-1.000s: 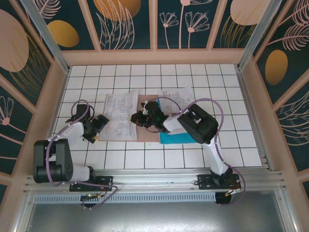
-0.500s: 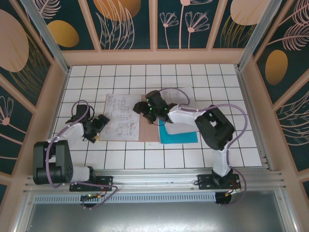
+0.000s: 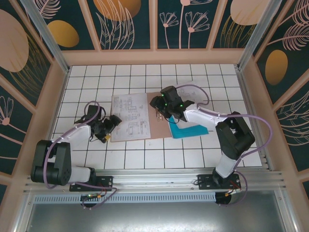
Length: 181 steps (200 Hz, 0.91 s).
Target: Put the files into the folder
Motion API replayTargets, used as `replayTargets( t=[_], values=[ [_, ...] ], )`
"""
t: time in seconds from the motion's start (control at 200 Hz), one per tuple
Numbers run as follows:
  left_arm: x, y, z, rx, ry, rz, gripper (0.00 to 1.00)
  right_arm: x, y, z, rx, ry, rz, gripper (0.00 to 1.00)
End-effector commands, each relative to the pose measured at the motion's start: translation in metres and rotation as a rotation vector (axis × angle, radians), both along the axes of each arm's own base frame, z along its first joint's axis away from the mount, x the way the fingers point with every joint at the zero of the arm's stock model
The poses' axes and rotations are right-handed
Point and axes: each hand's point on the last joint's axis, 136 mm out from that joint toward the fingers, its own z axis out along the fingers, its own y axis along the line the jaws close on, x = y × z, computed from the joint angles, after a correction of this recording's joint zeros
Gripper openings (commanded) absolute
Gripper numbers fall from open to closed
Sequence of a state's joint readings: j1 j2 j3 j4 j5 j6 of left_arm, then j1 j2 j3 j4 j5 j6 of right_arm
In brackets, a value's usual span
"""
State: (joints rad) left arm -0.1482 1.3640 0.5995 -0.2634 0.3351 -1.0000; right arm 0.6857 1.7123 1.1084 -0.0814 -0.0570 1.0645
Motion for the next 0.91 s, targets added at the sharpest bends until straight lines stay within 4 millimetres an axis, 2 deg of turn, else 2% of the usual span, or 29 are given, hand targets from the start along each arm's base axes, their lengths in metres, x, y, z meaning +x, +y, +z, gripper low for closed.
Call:
replayTargets(
  t=[0.0,0.09,0.155,0.245,0.325,0.41,0.54,0.65,0.771,0.901],
  values=[
    [-0.02,-0.039,-0.001,-0.132,0.065,-0.062,0.96,0.001,-0.024,0.0,-0.02,0.013,-0.09,0.63],
    [-0.018,-0.049,0.002,-0.14,0.056,-0.077,0.96,0.002,-0.028,-0.002,-0.016,0.02,-0.106,0.61],
    [-0.018,-0.048,0.004,-0.113,0.061,-0.085,0.96,0.001,-0.029,-0.004,-0.017,0.031,-0.116,0.61],
    [-0.018,-0.031,0.008,0.003,0.065,-0.077,0.97,-0.001,-0.033,-0.009,-0.021,0.059,-0.148,0.61],
    [-0.014,-0.014,0.023,0.106,0.04,-0.056,0.96,-0.001,-0.035,-0.012,-0.016,0.079,-0.168,0.61],
    [-0.005,-0.014,0.041,0.116,-0.005,-0.058,0.95,0.002,-0.036,-0.014,-0.022,0.107,-0.19,0.61],
    [0.01,-0.041,0.053,0.023,-0.041,-0.119,0.88,0.004,-0.039,-0.017,-0.038,0.166,-0.231,0.62],
    [0.019,-0.075,0.061,-0.044,-0.08,-0.18,0.86,0.005,-0.039,-0.024,-0.013,0.24,-0.253,0.62],
    [0.024,-0.11,0.062,-0.115,-0.105,-0.213,0.87,0.01,-0.037,-0.026,0.007,0.265,-0.25,0.62],
    [0.029,-0.129,0.052,-0.124,-0.094,-0.234,0.88,0.015,-0.033,-0.025,0.023,0.276,-0.242,0.62]
  ],
)
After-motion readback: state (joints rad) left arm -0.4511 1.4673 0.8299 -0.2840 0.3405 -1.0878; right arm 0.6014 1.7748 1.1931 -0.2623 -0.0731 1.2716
